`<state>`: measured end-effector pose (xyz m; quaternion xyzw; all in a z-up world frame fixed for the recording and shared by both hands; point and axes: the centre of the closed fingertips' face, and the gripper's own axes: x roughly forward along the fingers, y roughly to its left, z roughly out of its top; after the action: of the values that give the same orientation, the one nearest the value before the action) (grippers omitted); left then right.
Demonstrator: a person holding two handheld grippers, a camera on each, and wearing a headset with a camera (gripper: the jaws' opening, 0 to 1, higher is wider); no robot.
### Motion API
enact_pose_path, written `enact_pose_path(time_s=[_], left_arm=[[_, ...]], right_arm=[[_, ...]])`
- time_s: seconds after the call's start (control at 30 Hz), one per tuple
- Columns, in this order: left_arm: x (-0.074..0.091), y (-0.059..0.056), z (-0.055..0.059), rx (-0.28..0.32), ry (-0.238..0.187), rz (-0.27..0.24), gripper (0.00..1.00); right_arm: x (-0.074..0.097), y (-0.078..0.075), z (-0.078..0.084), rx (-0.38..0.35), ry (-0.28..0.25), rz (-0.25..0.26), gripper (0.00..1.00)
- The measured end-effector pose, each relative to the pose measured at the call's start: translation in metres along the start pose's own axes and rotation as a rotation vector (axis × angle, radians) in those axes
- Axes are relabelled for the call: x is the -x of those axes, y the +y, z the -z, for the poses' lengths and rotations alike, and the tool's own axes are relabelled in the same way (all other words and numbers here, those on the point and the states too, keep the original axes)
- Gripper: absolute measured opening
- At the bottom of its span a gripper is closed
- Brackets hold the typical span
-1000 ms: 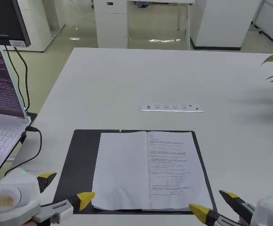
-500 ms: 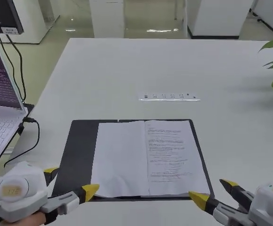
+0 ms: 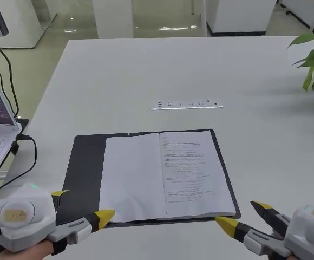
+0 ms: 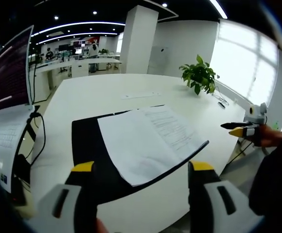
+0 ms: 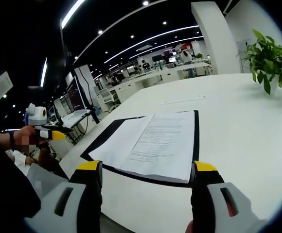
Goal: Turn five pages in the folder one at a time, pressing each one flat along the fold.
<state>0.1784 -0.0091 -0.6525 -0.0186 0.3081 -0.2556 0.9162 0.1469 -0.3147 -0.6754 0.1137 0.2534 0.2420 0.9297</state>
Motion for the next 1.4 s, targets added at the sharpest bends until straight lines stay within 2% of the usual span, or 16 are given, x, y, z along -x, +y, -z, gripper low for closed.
enact_pose_path(time_s=[0.1, 0.57, 0.67, 0.97, 1.1, 1.17, 1.4], left_arm=[[-0.003, -0.007, -0.001, -0.013, 0.006, 0.015, 0.76], [-0.014, -0.018, -0.01, -0.045, 0.021, 0.046, 0.75], [-0.018, -0.024, -0.011, -0.054, 0.028, 0.058, 0.75], [-0.036, -0.054, -0.014, -0.094, 0.053, 0.122, 0.74], [-0.044, -0.061, -0.014, -0.107, 0.065, 0.145, 0.73], [-0.046, -0.064, -0.014, -0.114, 0.072, 0.153, 0.73], [-0.061, -0.085, -0.018, -0.152, 0.092, 0.202, 0.72]], right_arm=[[0.002, -0.001, 0.003, -0.008, -0.004, 0.006, 0.74], [0.007, -0.008, 0.004, -0.025, -0.018, 0.013, 0.73], [0.006, -0.007, 0.004, -0.03, -0.019, 0.01, 0.72], [0.006, -0.007, 0.004, -0.027, -0.014, 0.009, 0.72], [0.006, -0.009, 0.009, -0.031, -0.002, 0.009, 0.72], [0.007, -0.009, 0.007, -0.031, -0.014, 0.011, 0.72], [0.008, -0.009, 0.006, -0.034, -0.02, 0.006, 0.72]])
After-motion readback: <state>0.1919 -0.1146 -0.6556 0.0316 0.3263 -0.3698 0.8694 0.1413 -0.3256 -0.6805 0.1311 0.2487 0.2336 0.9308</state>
